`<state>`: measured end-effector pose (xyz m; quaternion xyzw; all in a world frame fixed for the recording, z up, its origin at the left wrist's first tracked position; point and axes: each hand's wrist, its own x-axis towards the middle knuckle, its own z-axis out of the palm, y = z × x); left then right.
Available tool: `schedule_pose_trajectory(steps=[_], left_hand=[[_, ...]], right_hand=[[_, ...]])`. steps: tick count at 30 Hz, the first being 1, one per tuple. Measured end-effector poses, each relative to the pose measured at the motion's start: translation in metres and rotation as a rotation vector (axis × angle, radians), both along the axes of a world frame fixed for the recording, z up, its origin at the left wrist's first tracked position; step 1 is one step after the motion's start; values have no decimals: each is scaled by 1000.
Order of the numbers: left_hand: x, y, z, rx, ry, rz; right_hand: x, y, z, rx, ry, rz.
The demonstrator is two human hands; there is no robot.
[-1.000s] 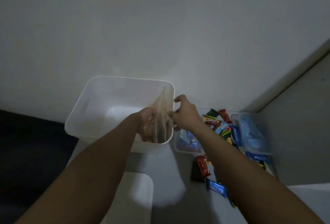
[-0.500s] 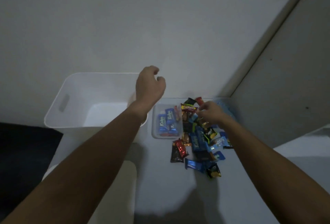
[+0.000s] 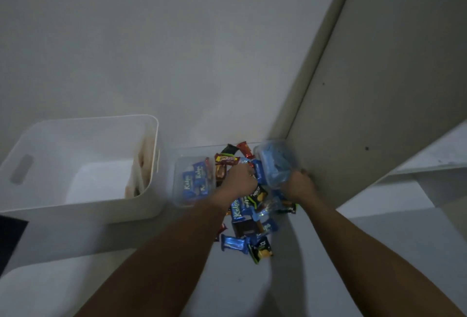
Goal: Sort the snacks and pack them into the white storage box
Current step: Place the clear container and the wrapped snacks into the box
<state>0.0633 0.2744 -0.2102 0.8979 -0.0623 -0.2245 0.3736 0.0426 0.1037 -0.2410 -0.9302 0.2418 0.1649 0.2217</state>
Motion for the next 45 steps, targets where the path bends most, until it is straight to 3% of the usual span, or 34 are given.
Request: schedule_pose_trajectory(steps=[3, 9, 15, 19, 23, 26, 31, 35, 41, 45], left_hand=[[2, -25, -14, -55, 89, 39], [8, -56, -47, -161, 213, 166], [10, -56, -56, -179, 124, 276], [10, -40, -45, -292, 92, 289], [5, -19, -30, -429, -1, 468], [2, 6, -27, -357, -159, 583], [-12, 63, -17, -357, -201, 756], [-27, 103, -16, -161, -287, 811], [-47, 117, -23, 110, -181, 683], [-44, 119, -25, 52, -50, 741]], right_hand=[[-5, -3, -12, 23, 35, -29], [-7, -4, -26, 35, -115, -114], [5, -1, -16, 138, -137, -253], [9, 2, 11, 239, -207, -320], [10, 18, 39, 342, -307, -274], [13, 42, 46, 474, -353, -276], [6, 99, 55, 560, -380, -146], [1, 141, 45, 606, -284, -76], [-10, 165, 18, 606, -185, -32], [-9, 169, 5, 610, -173, -33]])
